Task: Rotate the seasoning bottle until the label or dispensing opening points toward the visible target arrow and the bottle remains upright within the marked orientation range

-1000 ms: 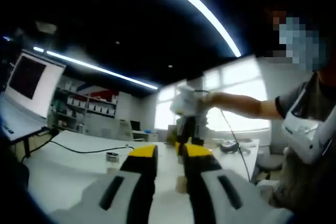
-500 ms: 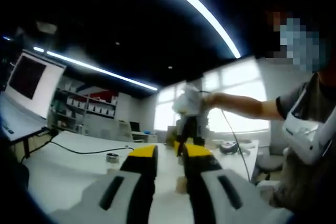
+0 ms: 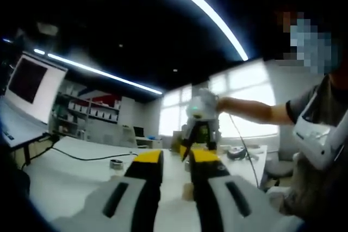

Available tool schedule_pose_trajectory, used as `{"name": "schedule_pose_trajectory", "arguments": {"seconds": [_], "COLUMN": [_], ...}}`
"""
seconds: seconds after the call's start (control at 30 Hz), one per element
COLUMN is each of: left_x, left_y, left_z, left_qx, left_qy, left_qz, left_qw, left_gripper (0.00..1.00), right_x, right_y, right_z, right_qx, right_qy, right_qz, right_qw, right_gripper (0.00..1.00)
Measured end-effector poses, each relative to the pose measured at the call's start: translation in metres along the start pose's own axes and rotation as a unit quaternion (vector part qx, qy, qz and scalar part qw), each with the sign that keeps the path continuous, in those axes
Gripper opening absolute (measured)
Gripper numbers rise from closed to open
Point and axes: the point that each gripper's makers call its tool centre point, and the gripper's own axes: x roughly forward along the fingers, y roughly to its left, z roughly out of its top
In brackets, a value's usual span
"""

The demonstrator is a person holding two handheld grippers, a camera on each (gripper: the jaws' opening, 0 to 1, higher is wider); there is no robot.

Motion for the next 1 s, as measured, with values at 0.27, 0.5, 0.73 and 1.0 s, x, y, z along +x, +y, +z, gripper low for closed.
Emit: {"name": "schedule_pose_trajectory", "arguments": {"seconds": [0.27, 0.5, 0.73, 1.0], "left_x": [-0.003, -0.008, -0.02, -0.038], "left_y": [0.004, 0.008, 0.006, 0.003], "left_z": [0.005, 0.002, 0.002, 0.005], "left_qx": [0.002, 0.004, 0.012, 0.021], "left_qy": [-0.005, 0.0, 0.003, 0.002], "left_qz": [0.005, 0.021, 0.045, 0.075], "left_qw": [1.0, 0.9998, 0.9989, 0.997], "left_gripper": [0.2, 0.2, 0.2, 0.2], "right_x": [0.004, 0.004, 0.005, 0.006], "right_y": [-0.006, -0.009, -0.008, -0.008], "right_z": [-0.008, -0.016, -0.012, -0.013], "right_qx": [-0.048, -0.103, -0.134, -0.156], "right_qy": [-0.008, 0.014, 0.016, 0.029], "right_qz": [0.025, 0.028, 0.031, 0.031], "right_qw": [0.9985, 0.9942, 0.9903, 0.9868], "right_gripper": [0.49, 0.44, 0.43, 0.44]}}
